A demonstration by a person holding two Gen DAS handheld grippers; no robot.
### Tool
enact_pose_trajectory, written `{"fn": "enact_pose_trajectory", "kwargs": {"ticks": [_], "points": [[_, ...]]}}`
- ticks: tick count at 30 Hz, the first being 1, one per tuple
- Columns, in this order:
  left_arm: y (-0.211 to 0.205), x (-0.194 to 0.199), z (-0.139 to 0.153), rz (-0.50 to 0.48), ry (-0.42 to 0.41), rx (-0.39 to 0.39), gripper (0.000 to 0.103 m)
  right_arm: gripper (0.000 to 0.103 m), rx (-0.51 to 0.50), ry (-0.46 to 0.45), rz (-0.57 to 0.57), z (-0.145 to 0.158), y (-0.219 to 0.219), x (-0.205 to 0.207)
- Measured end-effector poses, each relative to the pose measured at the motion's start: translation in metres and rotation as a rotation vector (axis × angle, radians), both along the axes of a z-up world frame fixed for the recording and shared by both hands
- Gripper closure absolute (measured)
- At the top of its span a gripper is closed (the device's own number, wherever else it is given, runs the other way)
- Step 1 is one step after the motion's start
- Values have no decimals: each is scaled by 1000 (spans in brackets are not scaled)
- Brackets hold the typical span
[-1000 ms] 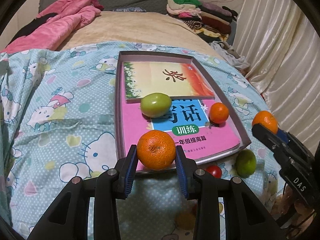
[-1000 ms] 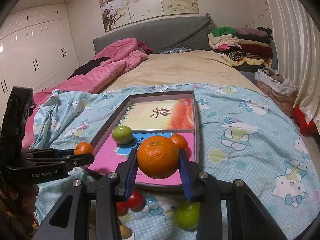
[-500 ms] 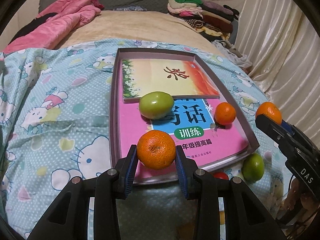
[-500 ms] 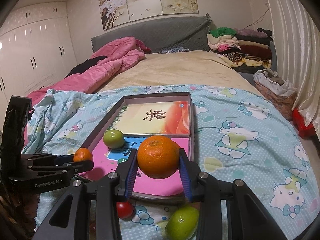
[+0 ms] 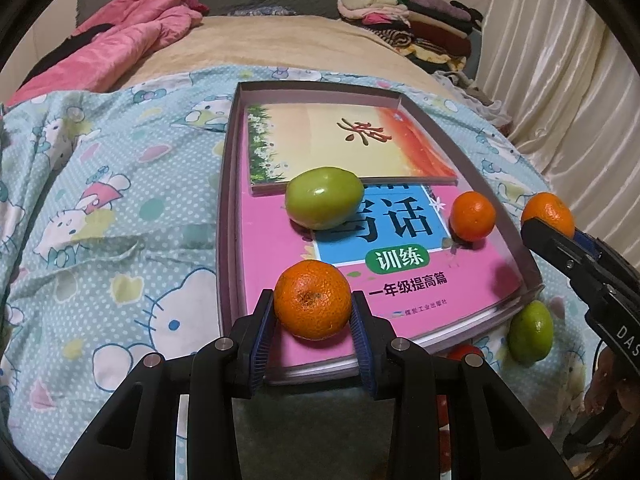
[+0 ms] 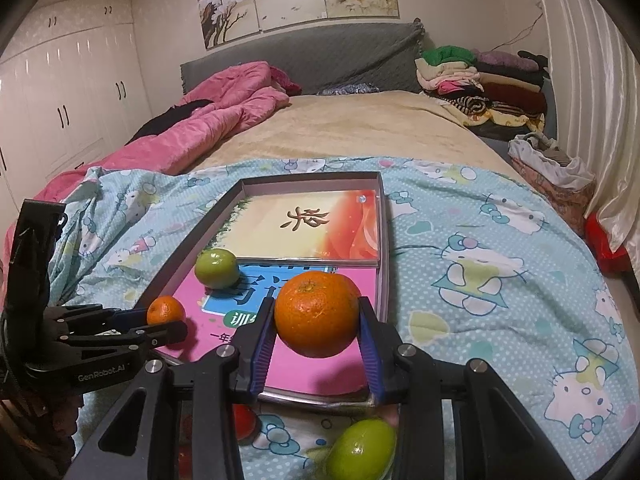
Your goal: Organize fruits
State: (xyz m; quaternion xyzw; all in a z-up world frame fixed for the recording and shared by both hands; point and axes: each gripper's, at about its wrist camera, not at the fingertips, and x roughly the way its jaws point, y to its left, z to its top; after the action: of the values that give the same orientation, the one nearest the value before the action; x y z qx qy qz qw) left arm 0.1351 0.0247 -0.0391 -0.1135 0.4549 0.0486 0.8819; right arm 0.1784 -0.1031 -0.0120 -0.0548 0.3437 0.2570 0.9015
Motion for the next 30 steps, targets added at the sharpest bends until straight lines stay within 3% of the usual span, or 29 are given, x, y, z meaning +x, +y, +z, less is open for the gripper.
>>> {"fn": "enact_pose_trajectory", "kwargs": {"ticks": [17, 30], "points": [[-8, 2, -2, -18, -2, 64, 65, 64, -59, 51, 29, -18, 11, 3], [-8, 3, -4, -20, -1, 59, 65, 64, -104, 88, 24, -30, 14, 4]]}}
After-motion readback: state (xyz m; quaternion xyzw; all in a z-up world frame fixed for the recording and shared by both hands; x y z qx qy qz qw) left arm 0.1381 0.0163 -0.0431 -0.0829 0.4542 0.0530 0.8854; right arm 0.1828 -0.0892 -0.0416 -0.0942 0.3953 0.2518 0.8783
